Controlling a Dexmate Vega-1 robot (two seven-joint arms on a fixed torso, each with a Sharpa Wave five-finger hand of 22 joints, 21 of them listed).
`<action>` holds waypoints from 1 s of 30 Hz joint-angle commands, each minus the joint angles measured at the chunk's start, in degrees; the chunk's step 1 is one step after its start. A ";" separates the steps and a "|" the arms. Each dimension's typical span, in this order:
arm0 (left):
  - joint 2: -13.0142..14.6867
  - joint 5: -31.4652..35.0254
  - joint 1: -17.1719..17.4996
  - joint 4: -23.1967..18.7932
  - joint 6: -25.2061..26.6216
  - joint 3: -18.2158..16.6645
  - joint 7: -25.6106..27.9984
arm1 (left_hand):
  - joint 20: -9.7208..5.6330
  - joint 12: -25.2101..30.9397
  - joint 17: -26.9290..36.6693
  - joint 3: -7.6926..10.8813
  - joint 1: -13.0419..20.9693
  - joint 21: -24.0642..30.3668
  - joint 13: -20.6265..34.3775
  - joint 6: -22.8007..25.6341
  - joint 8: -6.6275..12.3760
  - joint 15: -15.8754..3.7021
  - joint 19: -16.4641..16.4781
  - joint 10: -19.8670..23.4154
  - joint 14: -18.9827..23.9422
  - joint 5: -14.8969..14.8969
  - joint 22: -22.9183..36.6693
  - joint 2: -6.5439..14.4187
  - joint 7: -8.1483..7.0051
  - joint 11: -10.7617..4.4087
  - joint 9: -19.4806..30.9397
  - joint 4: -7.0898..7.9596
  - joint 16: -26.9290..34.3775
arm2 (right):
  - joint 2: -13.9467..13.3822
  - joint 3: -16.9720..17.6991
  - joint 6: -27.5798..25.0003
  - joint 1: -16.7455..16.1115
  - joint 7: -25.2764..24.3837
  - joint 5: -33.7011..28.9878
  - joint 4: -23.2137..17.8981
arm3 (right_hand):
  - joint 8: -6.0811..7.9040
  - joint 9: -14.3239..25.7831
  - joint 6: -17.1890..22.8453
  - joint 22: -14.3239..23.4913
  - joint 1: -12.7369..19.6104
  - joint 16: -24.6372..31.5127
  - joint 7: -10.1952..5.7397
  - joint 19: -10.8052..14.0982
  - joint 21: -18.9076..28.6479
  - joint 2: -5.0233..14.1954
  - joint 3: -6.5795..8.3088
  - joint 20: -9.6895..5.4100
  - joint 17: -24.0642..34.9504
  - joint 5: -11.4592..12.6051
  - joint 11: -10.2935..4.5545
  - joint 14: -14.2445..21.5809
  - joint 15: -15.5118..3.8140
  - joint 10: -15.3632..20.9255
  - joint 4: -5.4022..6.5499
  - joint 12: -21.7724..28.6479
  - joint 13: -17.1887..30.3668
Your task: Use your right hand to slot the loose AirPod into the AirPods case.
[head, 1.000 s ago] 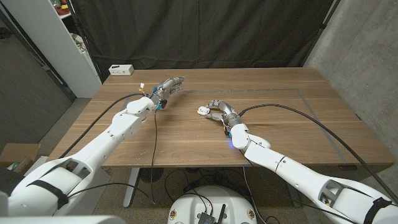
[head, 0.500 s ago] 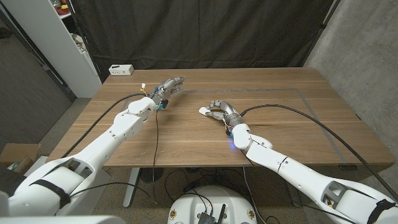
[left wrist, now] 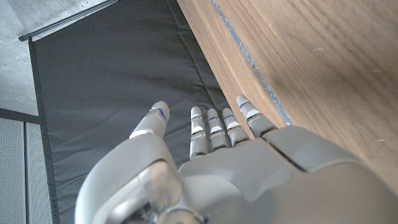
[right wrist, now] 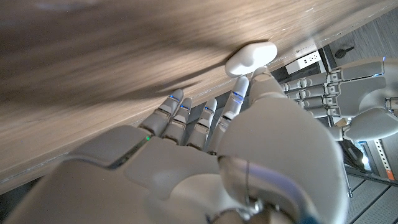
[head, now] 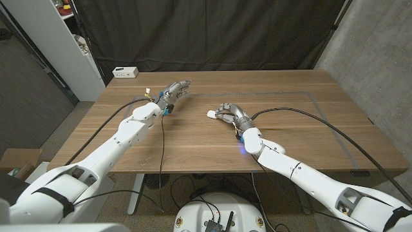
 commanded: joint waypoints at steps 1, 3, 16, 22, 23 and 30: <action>-0.39 -1.01 1.90 0.93 -3.00 -1.06 0.08 | -0.06 0.20 0.07 0.07 0.34 -0.12 0.20 0.09 -0.21 -0.56 0.39 0.60 0.19 0.21 0.22 0.07 -0.40 0.22 0.33 -0.26 0.17 | -2.98 0.73 0.23 -1.06 2.43 -0.70 -3.37 | -1.02 -0.10 -1.54 -0.01 -0.49 -0.42 1.34 -0.28 -0.19 -0.72 -0.36 0.57 0.24 -0.35 0.49 -0.22 -8.09 -0.77 -0.22 -0.50 0.11; -0.42 -1.04 2.09 0.96 -3.29 -1.17 0.22 | -0.06 0.18 0.06 0.07 0.34 -0.12 0.20 0.13 -0.19 -0.59 0.41 0.57 0.19 0.21 0.22 0.06 -0.41 0.24 0.33 -0.27 0.17 | -3.32 1.05 0.15 -1.46 2.41 -0.71 -4.06 | -1.38 -0.17 -1.99 0.00 -1.14 -0.50 1.63 -0.35 -0.19 -0.73 -0.56 0.66 0.34 -0.47 0.92 -0.43 -7.95 -0.89 -0.01 -0.60 0.12; 0.13 -1.03 3.30 -0.02 -5.85 -2.20 0.70 | -0.04 0.29 0.06 0.04 0.35 -0.12 0.20 0.18 -0.18 -0.66 0.44 0.90 0.26 0.23 0.22 -0.02 -1.03 0.06 0.32 -0.33 0.16 | -5.50 4.53 -2.42 -2.74 2.60 0.16 -8.81 | -5.71 -1.16 -11.51 0.03 -3.56 0.09 -0.23 6.79 1.55 -0.85 -1.11 -1.03 0.32 -1.10 0.32 2.60 -8.04 -1.97 -0.83 -1.71 -0.14; 0.06 -1.31 3.57 0.44 -7.39 -2.61 0.17 | -0.05 0.24 0.06 0.03 0.34 -0.13 0.20 0.22 -0.16 -0.75 0.44 0.81 0.28 0.23 0.22 -0.05 -1.16 0.07 0.32 -0.33 0.16 | -6.50 6.39 -4.22 -3.15 3.57 1.81 -11.22 | -6.08 -1.47 -15.23 0.07 -3.11 0.25 0.79 11.18 2.32 -0.81 -0.93 -2.61 0.34 -1.23 1.30 4.00 -8.33 -2.32 -1.68 -1.99 -0.26; 0.20 -1.27 3.77 0.03 -7.16 -2.70 0.60 | -0.05 0.25 0.06 0.03 0.34 -0.14 0.20 0.21 -0.17 -0.77 0.41 0.84 0.27 0.23 0.22 -0.05 -1.19 0.07 0.32 -0.33 0.16 | -6.51 6.48 -4.87 -3.09 3.40 1.63 -11.51 | -6.09 -1.51 -15.98 0.07 -2.68 0.17 0.59 12.06 2.45 -0.60 -0.71 -2.94 0.31 -1.22 1.58 4.06 -8.29 -2.34 -1.97 -2.02 -0.29; 0.71 -1.40 4.70 -0.78 -7.68 -3.38 1.39 | -0.01 0.24 0.06 0.02 0.31 -0.17 0.19 0.17 -0.18 -0.81 0.35 0.83 0.31 0.23 0.22 -0.06 -1.29 -0.01 0.32 -0.32 0.16 | -6.71 8.51 -7.48 -2.00 4.82 4.35 -12.41 | -6.00 -1.64 -22.36 0.01 0.54 -0.26 0.30 14.83 1.79 0.98 0.97 -4.92 0.29 -1.72 1.85 4.71 -8.45 -2.46 -3.47 -2.23 -0.50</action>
